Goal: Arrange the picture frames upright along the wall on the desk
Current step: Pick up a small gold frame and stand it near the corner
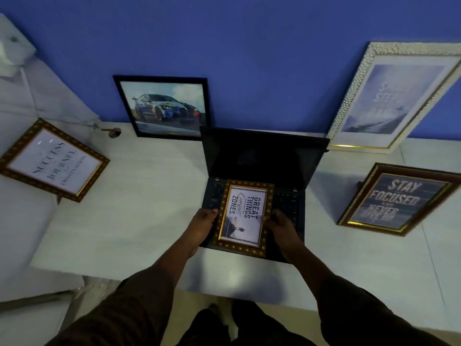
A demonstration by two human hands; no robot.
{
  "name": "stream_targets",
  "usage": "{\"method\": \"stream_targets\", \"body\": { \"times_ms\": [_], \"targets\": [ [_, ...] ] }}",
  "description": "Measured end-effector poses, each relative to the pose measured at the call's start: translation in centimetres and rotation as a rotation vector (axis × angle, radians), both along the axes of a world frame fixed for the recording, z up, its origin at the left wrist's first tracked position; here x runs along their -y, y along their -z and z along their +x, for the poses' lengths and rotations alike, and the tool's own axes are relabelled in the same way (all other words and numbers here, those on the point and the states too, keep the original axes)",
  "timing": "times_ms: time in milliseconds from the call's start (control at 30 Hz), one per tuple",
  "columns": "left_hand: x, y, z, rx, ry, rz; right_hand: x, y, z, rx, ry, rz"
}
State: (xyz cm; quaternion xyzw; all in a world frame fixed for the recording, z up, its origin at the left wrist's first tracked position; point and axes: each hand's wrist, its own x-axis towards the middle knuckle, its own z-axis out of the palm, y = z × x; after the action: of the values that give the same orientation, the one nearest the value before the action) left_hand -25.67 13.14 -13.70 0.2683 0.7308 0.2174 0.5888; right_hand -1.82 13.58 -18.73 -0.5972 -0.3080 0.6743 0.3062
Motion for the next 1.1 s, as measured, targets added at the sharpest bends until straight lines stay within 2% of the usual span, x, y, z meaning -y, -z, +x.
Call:
{"method": "stream_targets", "body": {
  "times_ms": [133, 233, 400, 500, 600, 800, 933, 1000, 1100],
  "targets": [
    [-0.8, -1.3, -3.5, -0.197, -0.105, 0.174, -1.7, -2.1, -2.0, -0.019, -0.241, 0.074],
    [-0.9, -3.4, -6.4, -0.252, -0.171, 0.357, -3.3, -4.4, -4.3, -0.003, -0.393, 0.147],
    [0.1, -6.2, -12.0, -0.241, 0.094, 0.349, -6.2, -8.6, -9.4, -0.031, -0.631, 0.202],
    [1.1, -6.9, -14.8, -0.243, 0.083, 0.377, -7.7, -10.4, -12.6, 0.005, -0.722, 0.235],
    [1.5, -7.0, -17.2, -0.204, -0.057, 0.398, -9.1, -10.5, -14.9, -0.038, -0.628, 0.172],
    [2.8, -5.6, -20.5, -0.096, -0.458, 0.432, -9.9, -10.6, -18.1, -0.315, -0.324, -0.064],
    [3.3, -5.7, -21.3, 0.077, -0.588, 0.398, -9.4, -10.8, -22.0, -0.194, -0.209, -0.053],
    [3.2, -6.1, -22.3, 0.171, -0.547, 0.354, -9.4, -11.1, -24.6, -0.088, -0.137, -0.067],
    [2.6, -6.6, -24.1, 0.427, -0.434, 0.241, -9.8, -11.1, -27.7, -0.012, -0.097, -0.07]
  ]
}}
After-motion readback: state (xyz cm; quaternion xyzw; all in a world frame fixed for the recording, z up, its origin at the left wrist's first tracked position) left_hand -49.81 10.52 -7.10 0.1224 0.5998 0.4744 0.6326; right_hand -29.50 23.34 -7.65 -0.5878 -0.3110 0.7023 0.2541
